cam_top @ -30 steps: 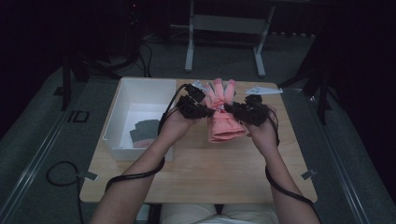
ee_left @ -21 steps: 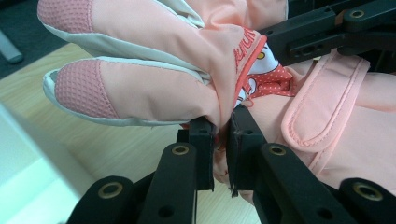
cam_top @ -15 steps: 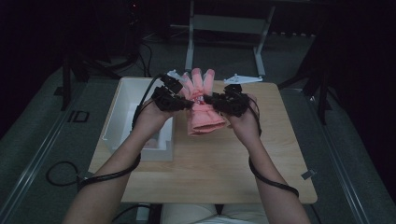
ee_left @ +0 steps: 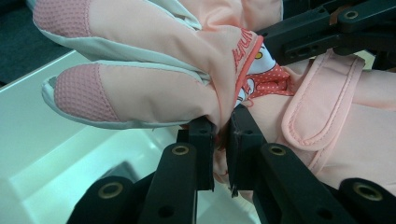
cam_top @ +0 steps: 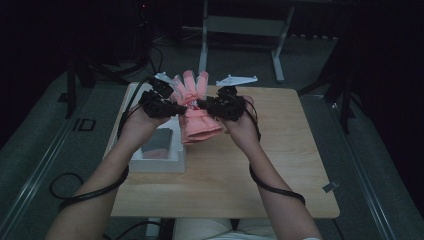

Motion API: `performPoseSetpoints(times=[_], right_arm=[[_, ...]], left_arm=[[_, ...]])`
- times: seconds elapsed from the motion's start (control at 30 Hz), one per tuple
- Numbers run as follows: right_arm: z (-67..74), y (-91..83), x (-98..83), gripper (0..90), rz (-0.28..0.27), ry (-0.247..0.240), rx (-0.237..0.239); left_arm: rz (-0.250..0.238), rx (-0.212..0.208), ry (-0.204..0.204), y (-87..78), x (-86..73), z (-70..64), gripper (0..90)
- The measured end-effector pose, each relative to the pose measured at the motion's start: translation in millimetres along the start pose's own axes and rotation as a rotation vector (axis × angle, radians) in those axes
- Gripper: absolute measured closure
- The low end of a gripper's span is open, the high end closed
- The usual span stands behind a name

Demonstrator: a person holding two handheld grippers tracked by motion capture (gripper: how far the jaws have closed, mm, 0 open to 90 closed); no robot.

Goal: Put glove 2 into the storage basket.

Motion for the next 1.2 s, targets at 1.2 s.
performPoseSetpoints(times=[1.2], right_arm=[[40.8, 156.8, -15.7, 73.6, 0.224, 0.033, 0.069]], left_arm=[[0.116, 0.014, -0.247, 25.5, -101.8, 106.3, 82.1]])
Point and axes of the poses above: each handheld gripper's, and its own axes: y roughly forward along the jaws, x roughly out of its top, z roughly to its left, the point moved 3 cm from there along y, roughly forward along the jaws, and after that the axes turned 1 degree about z, right-handed, at the moved point
